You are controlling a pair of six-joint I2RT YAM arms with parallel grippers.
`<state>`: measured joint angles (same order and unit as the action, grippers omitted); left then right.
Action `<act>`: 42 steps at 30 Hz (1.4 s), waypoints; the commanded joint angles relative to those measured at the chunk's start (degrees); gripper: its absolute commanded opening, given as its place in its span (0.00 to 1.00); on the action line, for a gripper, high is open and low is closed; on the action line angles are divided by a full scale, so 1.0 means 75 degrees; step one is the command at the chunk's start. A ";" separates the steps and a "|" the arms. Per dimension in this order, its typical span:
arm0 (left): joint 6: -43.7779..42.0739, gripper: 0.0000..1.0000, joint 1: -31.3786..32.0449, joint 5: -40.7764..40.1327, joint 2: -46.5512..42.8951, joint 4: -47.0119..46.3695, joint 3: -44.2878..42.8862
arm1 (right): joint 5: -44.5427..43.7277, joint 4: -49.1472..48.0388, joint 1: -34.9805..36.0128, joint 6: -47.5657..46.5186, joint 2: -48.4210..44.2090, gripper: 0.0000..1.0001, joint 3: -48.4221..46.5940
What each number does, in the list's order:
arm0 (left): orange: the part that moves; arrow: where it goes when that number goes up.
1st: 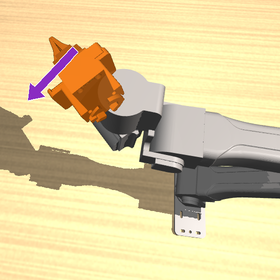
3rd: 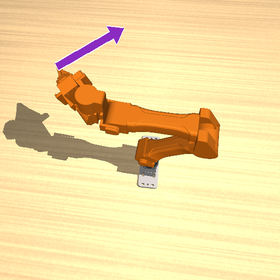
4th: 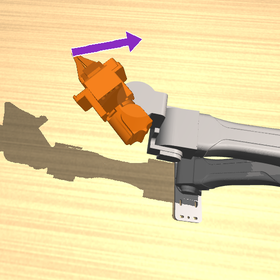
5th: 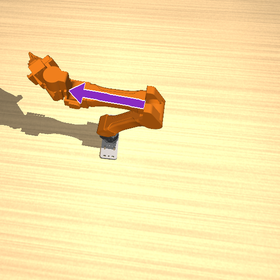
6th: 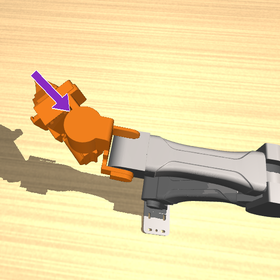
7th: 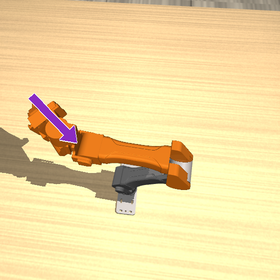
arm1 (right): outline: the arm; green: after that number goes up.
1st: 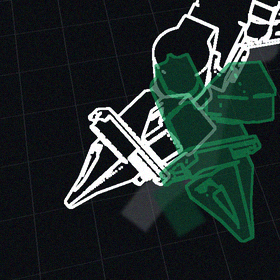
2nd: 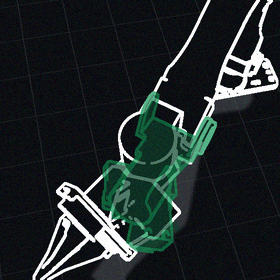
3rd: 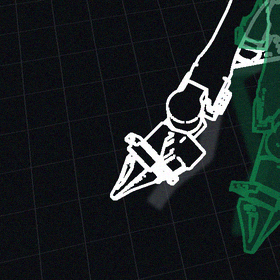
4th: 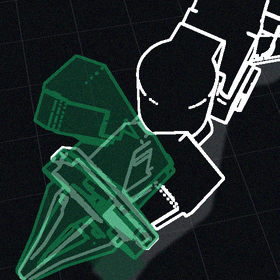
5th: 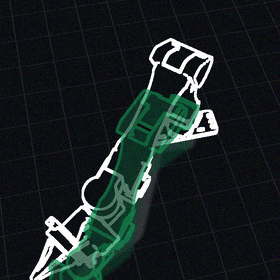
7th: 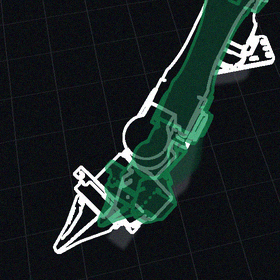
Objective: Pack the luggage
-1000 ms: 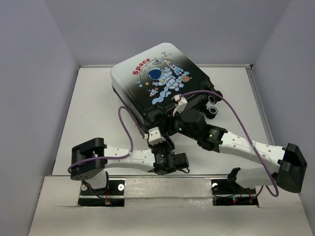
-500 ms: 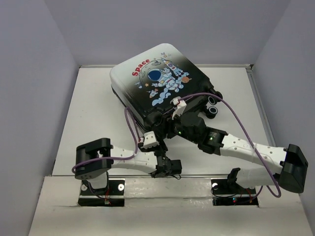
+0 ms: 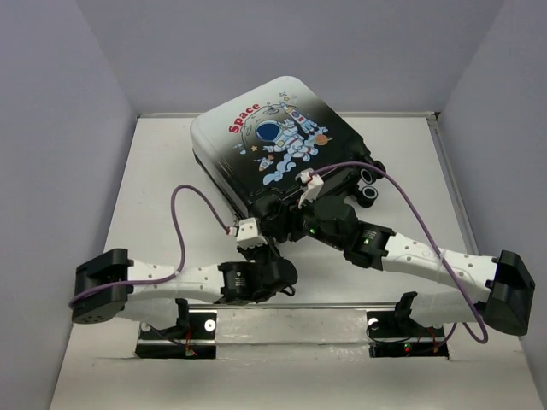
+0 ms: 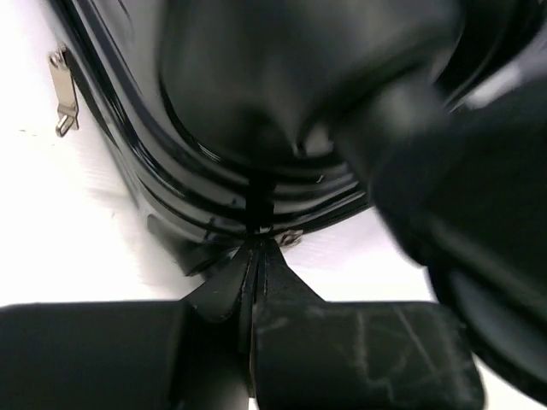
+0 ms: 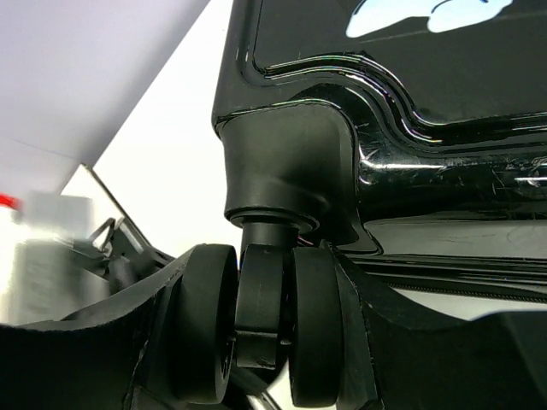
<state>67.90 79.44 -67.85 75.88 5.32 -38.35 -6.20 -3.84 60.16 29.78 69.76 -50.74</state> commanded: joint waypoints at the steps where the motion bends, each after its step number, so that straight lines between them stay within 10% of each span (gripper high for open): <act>1: -0.0733 0.06 0.0096 -0.0060 -0.1395 -0.1178 0.0703 | 0.0874 -0.0860 0.0510 0.0084 -0.0383 0.07 -0.0231; 7: -0.1551 0.06 -0.0021 0.1837 -0.4089 -0.1472 0.1632 | -0.0250 -0.0626 0.0439 0.0154 -0.1131 0.07 0.0565; 9: -0.1577 0.06 -0.0033 0.2655 -0.4455 -0.1134 0.1563 | -0.0380 -0.0450 0.0439 0.0073 -0.1623 0.36 0.0974; 11: -0.1647 0.29 -0.0033 0.3209 -0.4854 -0.1061 0.1527 | -0.0357 -0.0368 0.0439 -0.0010 -0.1928 0.57 0.1221; 16: -0.1635 0.75 -0.0045 0.4686 -0.5300 -0.2262 0.1865 | -0.0311 -0.0063 0.0439 0.0048 -0.2551 0.61 0.1726; 26: -0.1881 0.90 -0.0279 0.5977 -0.3918 -0.4213 0.1609 | -0.0579 0.0487 0.0439 0.0400 -0.3626 0.88 0.2030; 33: -0.1881 0.89 -0.1063 0.6386 -0.3789 -0.4611 0.1656 | -0.0416 0.1414 0.0439 0.0553 -0.5527 0.87 0.2979; 39: -0.2104 0.86 -0.1521 0.6598 -0.3250 -0.4776 0.1375 | -0.0440 0.0935 0.0439 0.0764 -0.4862 0.39 0.3753; 42: -0.2116 0.86 -0.1685 0.6691 -0.2992 -0.4764 0.1211 | -0.0498 0.0197 0.0439 0.0624 -0.4532 0.41 0.3988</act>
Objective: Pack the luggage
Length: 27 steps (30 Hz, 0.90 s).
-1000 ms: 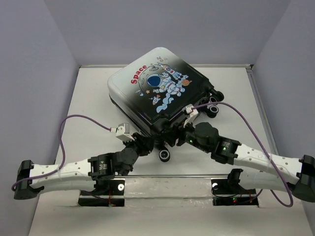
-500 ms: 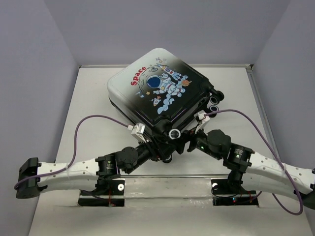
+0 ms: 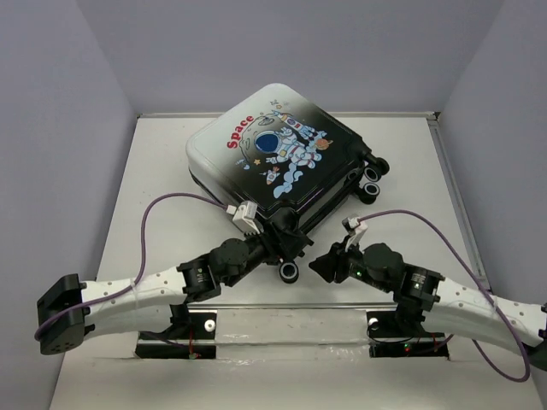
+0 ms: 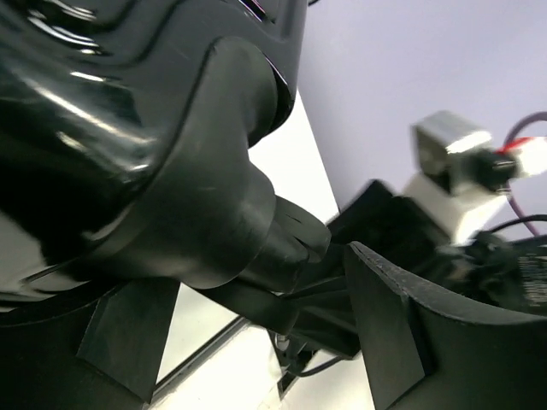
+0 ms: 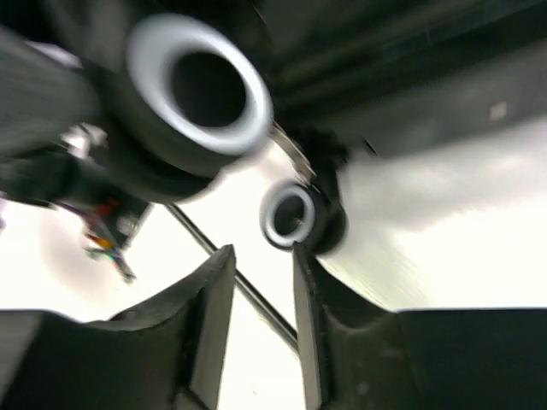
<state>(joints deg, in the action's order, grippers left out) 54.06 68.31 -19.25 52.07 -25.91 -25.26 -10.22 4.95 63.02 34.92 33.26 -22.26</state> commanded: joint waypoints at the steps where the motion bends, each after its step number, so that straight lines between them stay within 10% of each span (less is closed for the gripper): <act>1: -0.0201 0.85 -0.0237 0.0211 0.0251 -0.0658 -0.0570 | 0.0015 -0.1116 0.0058 -0.0236 0.0533 0.52 0.0237; 7: 0.0163 0.79 -0.0273 0.0515 0.0720 -0.1524 -0.0652 | -0.0149 -0.3203 0.0058 -0.0917 0.1156 0.63 0.1185; 15: 0.0620 0.40 -0.0261 0.0679 0.1178 -0.2229 -0.0746 | -0.0337 -0.6398 -0.0013 -0.1725 0.3214 0.63 0.1445; 27: 0.0538 0.08 -0.0261 0.0750 0.1271 -0.2205 -0.1050 | -0.0583 -0.8673 -0.0398 -0.1984 0.4424 0.62 0.1515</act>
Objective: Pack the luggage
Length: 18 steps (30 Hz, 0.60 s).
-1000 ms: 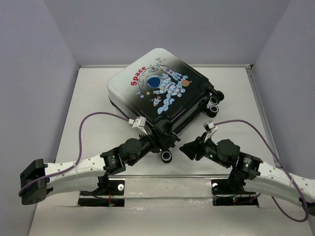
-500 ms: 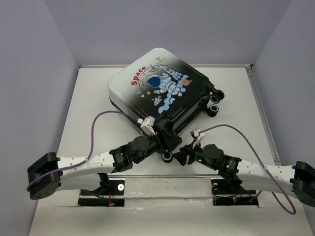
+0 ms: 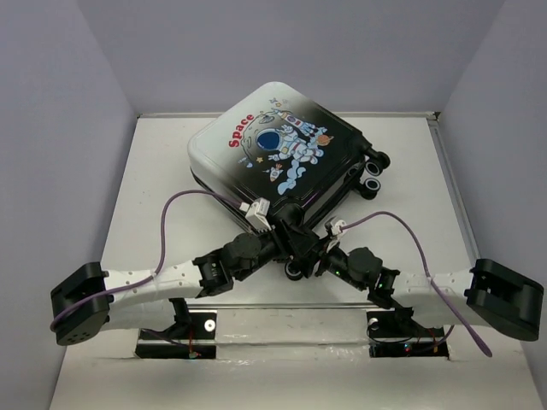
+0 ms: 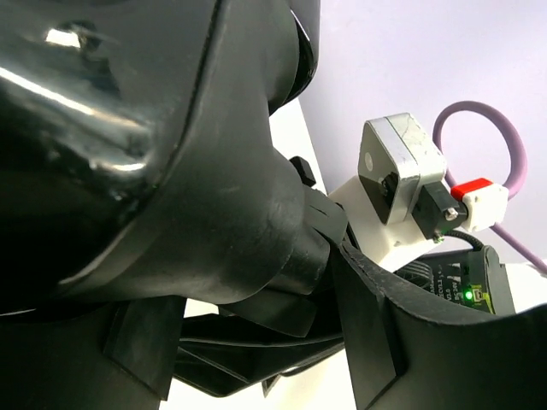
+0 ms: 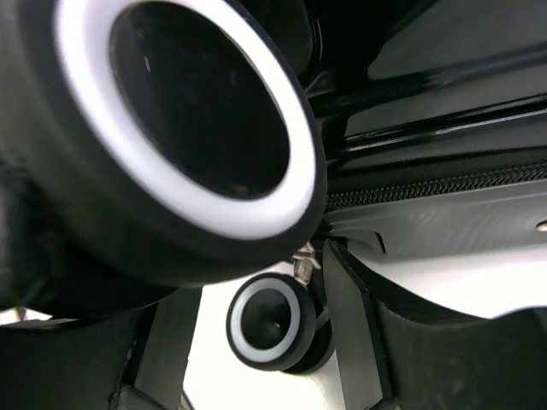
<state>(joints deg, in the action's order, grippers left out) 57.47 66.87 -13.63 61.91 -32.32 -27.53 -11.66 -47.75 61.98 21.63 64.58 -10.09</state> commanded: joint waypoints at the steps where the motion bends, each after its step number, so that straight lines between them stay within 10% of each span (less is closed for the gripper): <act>1: 0.0106 0.06 -0.0069 0.0001 -0.0017 -0.1351 -0.0782 | -0.0356 -0.1800 -0.0259 -0.0200 0.0365 0.61 -0.0120; 6: 0.0025 0.06 -0.0057 0.0176 0.0183 -0.1363 -0.1075 | -0.0355 -0.2994 -0.0353 -0.0130 0.1488 0.51 -0.0202; 14: -0.0069 0.06 -0.0057 0.0188 0.0124 -0.1351 -0.1286 | -0.1515 -0.5339 -0.0353 -0.0036 0.2300 0.07 0.0220; 18: -0.0151 0.06 -0.0080 0.0118 0.0077 -0.1270 -0.1380 | -0.1843 -0.6136 -0.0353 0.0174 0.2394 0.07 0.0547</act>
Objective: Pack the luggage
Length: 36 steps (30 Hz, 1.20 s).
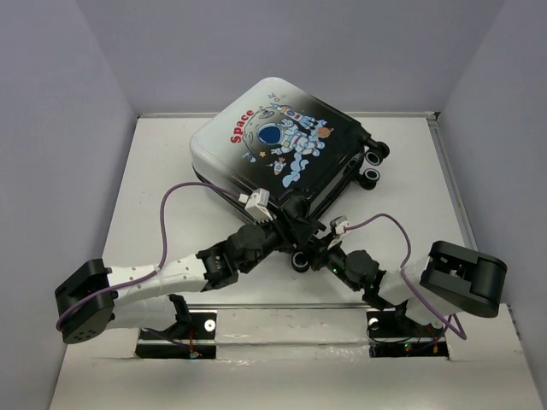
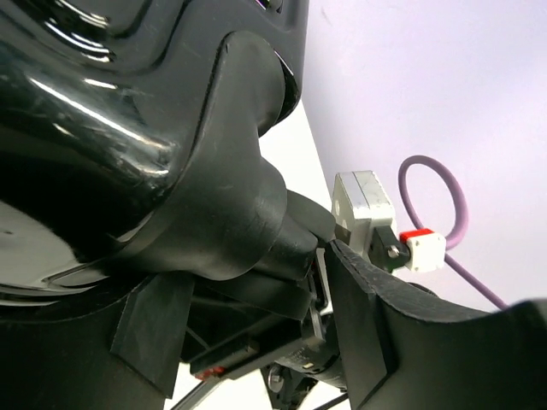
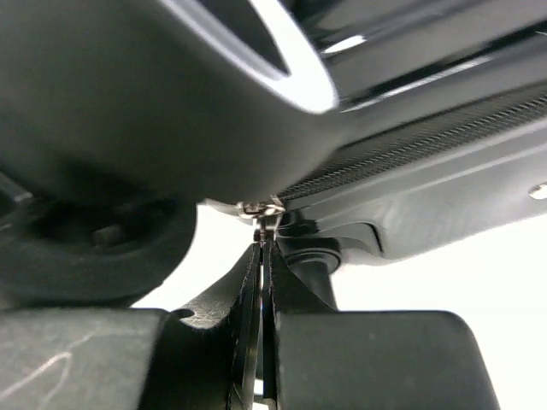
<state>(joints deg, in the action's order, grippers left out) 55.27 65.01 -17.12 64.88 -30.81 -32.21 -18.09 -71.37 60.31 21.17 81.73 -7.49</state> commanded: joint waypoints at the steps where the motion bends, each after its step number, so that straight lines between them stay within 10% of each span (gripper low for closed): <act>1: 0.0131 0.06 0.0167 0.0596 -0.0319 -0.1459 -0.0791 | -0.0987 -0.3069 -0.0132 0.0306 0.0094 0.07 0.0271; 36: 0.0366 0.06 -0.0805 0.2682 0.0572 -0.0779 -0.2186 | -0.1490 -0.2976 0.3314 -0.0256 0.2555 0.07 -0.2692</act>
<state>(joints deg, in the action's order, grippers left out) 56.47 58.22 -4.29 70.24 -19.07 -41.82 -43.31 -78.65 78.98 18.92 98.65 -21.17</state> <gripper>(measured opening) 0.615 0.073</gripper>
